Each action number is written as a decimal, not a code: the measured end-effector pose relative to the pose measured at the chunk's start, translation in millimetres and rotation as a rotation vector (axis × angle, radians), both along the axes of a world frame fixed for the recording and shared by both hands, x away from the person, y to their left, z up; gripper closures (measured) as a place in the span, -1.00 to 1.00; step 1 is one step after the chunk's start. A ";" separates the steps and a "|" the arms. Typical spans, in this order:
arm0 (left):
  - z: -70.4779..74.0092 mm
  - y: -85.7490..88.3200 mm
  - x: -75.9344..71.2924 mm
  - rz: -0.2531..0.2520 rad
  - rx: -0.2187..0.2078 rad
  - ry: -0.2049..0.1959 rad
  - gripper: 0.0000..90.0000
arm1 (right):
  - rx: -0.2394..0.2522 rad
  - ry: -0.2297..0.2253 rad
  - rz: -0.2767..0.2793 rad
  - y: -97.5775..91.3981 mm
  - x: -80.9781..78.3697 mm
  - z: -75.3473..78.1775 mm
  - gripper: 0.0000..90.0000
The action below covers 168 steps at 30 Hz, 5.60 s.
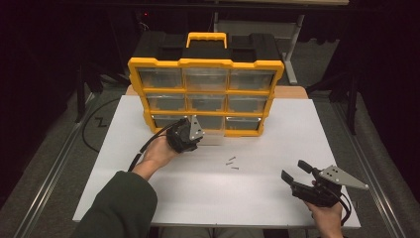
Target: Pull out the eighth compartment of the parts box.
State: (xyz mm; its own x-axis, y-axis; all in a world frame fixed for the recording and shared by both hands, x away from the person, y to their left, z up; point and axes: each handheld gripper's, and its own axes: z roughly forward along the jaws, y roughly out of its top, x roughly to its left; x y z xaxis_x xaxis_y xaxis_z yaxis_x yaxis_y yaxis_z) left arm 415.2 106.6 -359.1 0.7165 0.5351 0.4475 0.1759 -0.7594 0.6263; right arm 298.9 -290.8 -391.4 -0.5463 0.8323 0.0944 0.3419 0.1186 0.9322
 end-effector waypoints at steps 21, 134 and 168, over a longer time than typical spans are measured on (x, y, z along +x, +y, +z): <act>2.1 4.3 -7.3 -0.019 -0.031 0.014 0.25 | 0.003 0.001 0.004 0.8 -0.5 0.0 -0.40; 8.1 109.7 -92.6 0.175 -0.542 0.100 -0.39 | 0.004 0.005 0.002 1.7 -0.4 0.2 -0.40; -33.8 129.5 -111.2 0.256 -0.698 0.098 -0.43 | 0.023 0.009 -0.008 -1.4 0.0 0.6 -0.41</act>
State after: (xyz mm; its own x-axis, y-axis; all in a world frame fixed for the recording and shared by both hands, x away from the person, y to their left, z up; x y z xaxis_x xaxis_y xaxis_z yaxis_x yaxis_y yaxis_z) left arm 304.0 236.1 -392.9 0.5503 0.8268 -0.1161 0.3734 -0.1193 0.9200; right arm 298.9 -292.2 -390.8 -0.5388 0.8340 0.1185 0.3509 0.0943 0.9316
